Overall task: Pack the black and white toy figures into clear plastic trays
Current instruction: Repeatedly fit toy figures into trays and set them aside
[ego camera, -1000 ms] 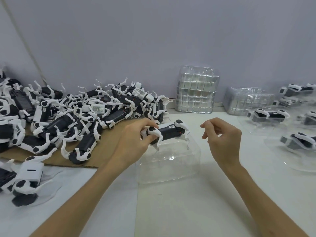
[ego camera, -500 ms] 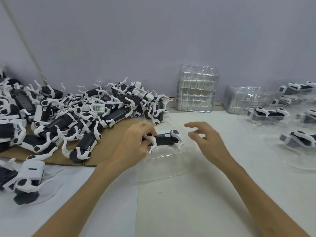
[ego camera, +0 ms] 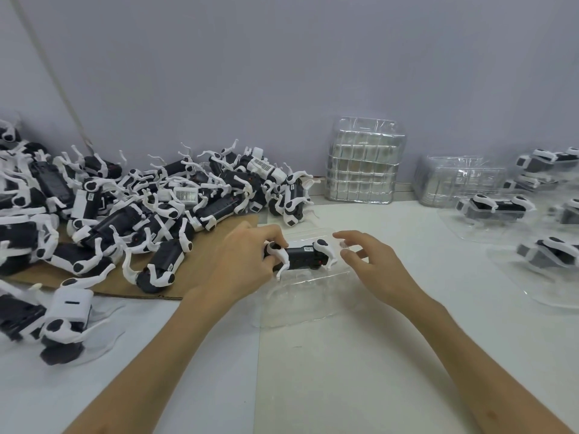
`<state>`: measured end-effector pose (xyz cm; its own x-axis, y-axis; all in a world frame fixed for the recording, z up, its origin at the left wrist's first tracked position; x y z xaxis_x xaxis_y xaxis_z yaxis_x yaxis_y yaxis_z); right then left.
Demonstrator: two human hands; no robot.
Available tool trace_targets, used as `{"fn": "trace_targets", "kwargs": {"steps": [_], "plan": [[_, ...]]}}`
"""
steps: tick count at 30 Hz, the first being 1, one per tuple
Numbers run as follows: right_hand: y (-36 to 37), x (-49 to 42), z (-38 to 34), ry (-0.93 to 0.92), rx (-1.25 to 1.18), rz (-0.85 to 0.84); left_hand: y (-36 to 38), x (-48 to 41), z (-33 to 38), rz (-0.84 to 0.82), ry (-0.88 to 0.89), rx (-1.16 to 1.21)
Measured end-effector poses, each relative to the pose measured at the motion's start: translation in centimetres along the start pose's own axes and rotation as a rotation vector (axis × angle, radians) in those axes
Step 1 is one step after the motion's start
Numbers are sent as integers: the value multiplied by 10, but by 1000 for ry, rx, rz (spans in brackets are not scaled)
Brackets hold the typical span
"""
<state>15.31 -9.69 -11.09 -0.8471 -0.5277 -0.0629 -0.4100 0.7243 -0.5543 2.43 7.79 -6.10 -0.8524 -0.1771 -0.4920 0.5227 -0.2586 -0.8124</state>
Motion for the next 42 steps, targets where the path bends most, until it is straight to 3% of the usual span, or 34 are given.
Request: {"fn": "trace_targets", "kwargs": {"steps": [10, 12, 13, 15, 16, 18, 19, 26, 30, 35, 42], "plan": [[-1, 1, 0, 12, -29, 11, 11, 4, 3, -174, -21, 52], [0, -2, 4, 51, -74, 15, 4, 10, 0, -61, -16, 153], [2, -4, 8, 97, -106, 14, -6, 14, -3, 75, -36, 196], [7, -8, 20, 226, -175, -14, -20, 30, -21, 319, -182, 219], [12, -9, 26, 282, -201, -39, -16, 38, -33, 323, -310, 243], [19, -8, 31, 321, -237, -93, 10, 52, -47, 165, -491, 313], [21, -7, 28, 305, -255, -109, 21, 56, -47, 89, -501, 327], [15, -4, 6, 157, -546, -163, 29, 56, -17, 121, -321, 825], [0, 0, -5, 69, -573, -75, 24, 54, -14, 193, -216, 815], [-1, 2, -7, 50, -579, -56, 31, 57, -11, 117, -262, 894], [3, 5, -11, 20, -527, -66, 23, 52, -18, 274, -187, 844]]}}
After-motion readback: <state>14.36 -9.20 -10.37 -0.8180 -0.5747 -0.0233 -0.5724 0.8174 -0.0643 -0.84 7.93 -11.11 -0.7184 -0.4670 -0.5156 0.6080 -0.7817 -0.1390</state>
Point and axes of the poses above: each hand's wrist, its own x-axis away from the middle knuckle, its own y-axis out of the palm, z = x × y, the point moved 9 cm from there along -x, towards the middle knuckle, and after that the axes turned 12 degrees about y, right-handed, at the moved point
